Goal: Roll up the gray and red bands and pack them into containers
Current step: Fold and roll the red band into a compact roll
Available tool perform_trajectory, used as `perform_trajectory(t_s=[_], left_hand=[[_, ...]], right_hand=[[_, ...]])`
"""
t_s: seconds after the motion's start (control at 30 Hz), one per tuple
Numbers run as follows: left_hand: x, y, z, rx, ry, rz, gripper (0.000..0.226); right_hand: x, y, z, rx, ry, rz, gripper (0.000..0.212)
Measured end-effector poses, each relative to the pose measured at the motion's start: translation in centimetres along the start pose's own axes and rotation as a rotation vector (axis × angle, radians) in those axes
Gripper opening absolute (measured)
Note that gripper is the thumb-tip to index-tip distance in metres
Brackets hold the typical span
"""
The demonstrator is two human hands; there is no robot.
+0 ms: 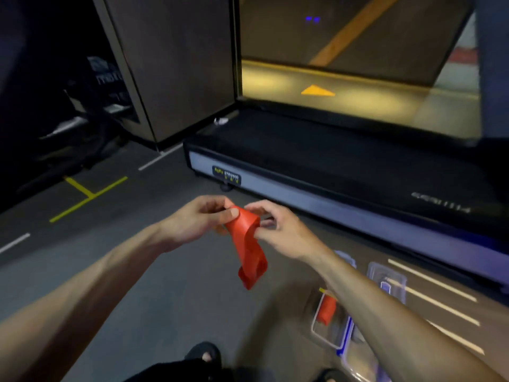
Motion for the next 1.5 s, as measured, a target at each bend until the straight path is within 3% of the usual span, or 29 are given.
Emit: perform_trajectory(t_s=[0.17, 0.27, 0.43, 0.57, 0.67, 0.8, 0.97, 1.03, 1.13, 1.2, 1.27, 1.37, 1.43, 1.5], left_hand=[[0.3, -3.1, 7.8, 0.089, -0.042, 0.000, 0.028], [0.6, -4.4, 9.1, 0.121, -0.032, 0.048, 0.027], [1.5, -5.5, 8.9, 0.143, 0.023, 0.129, 0.026], [2.4, -5.6, 7.5, 0.127, -0.001, 0.173, 0.026], [2.7, -5.3, 5.8, 0.094, -0.129, 0.260, 0.028], [2.4, -4.5, 4.4, 0.048, -0.352, 0.368, 0.037], [3.3, -3.5, 3.4, -0.024, -0.607, 0.405, 0.036], [3.6, -3.2, 3.1, -0.017, -0.668, 0.398, 0.036], [4.0, -2.5, 3.2, 0.004, -0.764, 0.395, 0.031], [4.0, -2.1, 3.3, 0.007, -0.787, 0.410, 0.024], [3.9, -1.7, 3.4, 0.030, -0.811, 0.412, 0.017], [3.6, -1.4, 3.6, 0.058, -0.876, 0.437, 0.002], [3.3, -1.3, 3.1, 0.037, -0.880, 0.497, 0.009], [3.2, -1.2, 2.6, 0.027, -0.893, 0.518, 0.009]], right_hand=[[-0.5, -2.1, -7.8, -0.016, 0.042, -0.037, 0.038], [-1.3, -3.4, -9.5, -0.070, 0.005, 0.114, 0.020], [-2.7, -5.7, -9.5, -0.090, 0.109, 0.367, 0.020], [-2.4, -5.8, -8.0, -0.047, 0.247, 0.362, 0.012], [-0.9, -6.1, -5.2, 0.029, 0.348, 0.282, 0.010], [0.3, -6.2, -1.1, 0.109, 0.188, 0.208, 0.019], [-1.0, -6.2, 1.0, 0.235, -0.033, 0.489, 0.029], [-0.5, -5.8, 1.6, 0.291, 0.094, 0.434, 0.024], [1.8, -5.1, 0.7, 0.260, 0.277, 0.140, 0.012], [2.3, -4.9, -0.2, 0.163, 0.210, 0.032, 0.027], [2.5, -4.7, -0.4, 0.102, 0.195, -0.004, 0.036], [3.2, -4.7, -0.1, 0.048, 0.247, -0.043, 0.031], [3.4, -4.6, -0.2, 0.021, 0.203, -0.019, 0.035], [3.2, -4.3, -0.2, 0.012, 0.181, 0.048, 0.023]])
Point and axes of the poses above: each hand's wrist, its own y-axis towards the middle knuckle, its own x-axis out of the palm, z = x × y, the point moved 6 cm from there along y, towards the middle knuckle, and after that the axes turned 1 degree about -z, right-handed, at the moved point
